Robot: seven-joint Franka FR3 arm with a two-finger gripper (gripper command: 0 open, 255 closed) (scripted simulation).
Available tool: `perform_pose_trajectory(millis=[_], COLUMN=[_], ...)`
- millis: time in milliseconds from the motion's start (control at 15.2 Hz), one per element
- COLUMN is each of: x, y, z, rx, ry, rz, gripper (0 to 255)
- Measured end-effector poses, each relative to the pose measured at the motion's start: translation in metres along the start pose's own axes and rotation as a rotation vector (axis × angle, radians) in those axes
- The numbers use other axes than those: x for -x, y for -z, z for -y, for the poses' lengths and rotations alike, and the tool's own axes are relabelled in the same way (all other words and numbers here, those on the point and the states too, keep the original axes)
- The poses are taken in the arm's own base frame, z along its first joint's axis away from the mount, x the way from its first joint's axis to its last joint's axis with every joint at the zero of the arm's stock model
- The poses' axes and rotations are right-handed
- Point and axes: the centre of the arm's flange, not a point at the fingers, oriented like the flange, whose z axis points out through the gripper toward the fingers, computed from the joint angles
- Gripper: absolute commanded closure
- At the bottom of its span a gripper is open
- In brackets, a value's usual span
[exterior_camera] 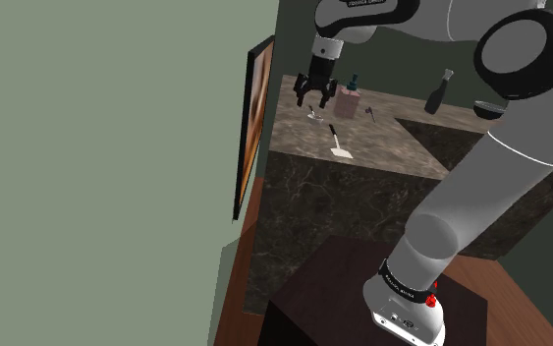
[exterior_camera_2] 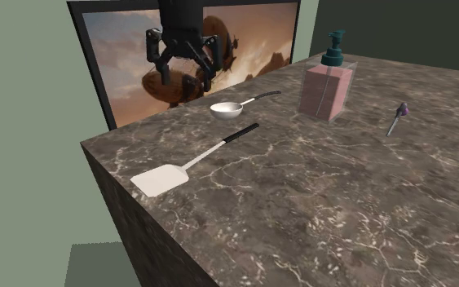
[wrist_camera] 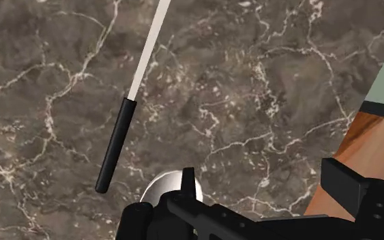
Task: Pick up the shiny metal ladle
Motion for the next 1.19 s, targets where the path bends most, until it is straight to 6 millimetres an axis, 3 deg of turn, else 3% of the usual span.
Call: perform_pose_trajectory(millis=[462,792,924,1188], x=[-0.079,-0.124,-0.134,-0.137], y=[-0.015,-0.024,-0.029,-0.051], z=[-0.055,-0.103,-0.115,-0.12], rx=[-0.033,-0.057,-0.063,-0.065], ry=[-0.23,-0.394,-0.433,-0.446], rz=[-0.005,-0.008,-0.009,-0.009], gripper=[0,0,0,0])
